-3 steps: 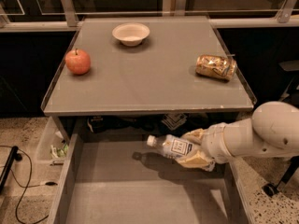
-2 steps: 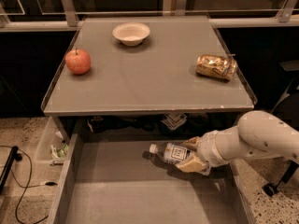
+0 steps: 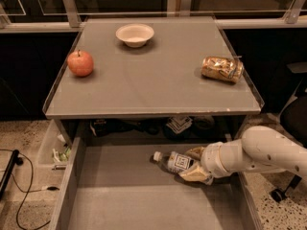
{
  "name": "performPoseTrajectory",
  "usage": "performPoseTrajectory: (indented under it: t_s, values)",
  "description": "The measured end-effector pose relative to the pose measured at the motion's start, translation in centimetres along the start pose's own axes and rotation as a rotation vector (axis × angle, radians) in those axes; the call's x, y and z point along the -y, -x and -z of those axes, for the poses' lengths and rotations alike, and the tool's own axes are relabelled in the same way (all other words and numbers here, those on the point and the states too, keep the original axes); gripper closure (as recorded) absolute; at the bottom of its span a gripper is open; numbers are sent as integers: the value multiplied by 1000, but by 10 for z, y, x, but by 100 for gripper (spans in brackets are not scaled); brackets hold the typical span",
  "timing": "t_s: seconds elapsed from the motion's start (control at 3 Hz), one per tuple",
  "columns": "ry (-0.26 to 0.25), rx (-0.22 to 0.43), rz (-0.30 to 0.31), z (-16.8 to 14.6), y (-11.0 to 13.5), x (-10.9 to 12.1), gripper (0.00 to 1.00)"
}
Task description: Place blue plastic bottle into top drawer
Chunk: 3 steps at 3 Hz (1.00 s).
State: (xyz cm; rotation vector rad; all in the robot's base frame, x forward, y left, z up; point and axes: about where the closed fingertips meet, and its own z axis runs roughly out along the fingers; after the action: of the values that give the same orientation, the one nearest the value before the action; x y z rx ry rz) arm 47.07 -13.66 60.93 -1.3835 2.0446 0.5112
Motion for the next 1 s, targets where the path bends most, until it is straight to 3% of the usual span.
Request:
performPoseTrajectory:
  t_s: [0.33,1.0]
  values:
    - [0,0,0,0,0,0,81]
    - [0,0,0,0,0,0,35]
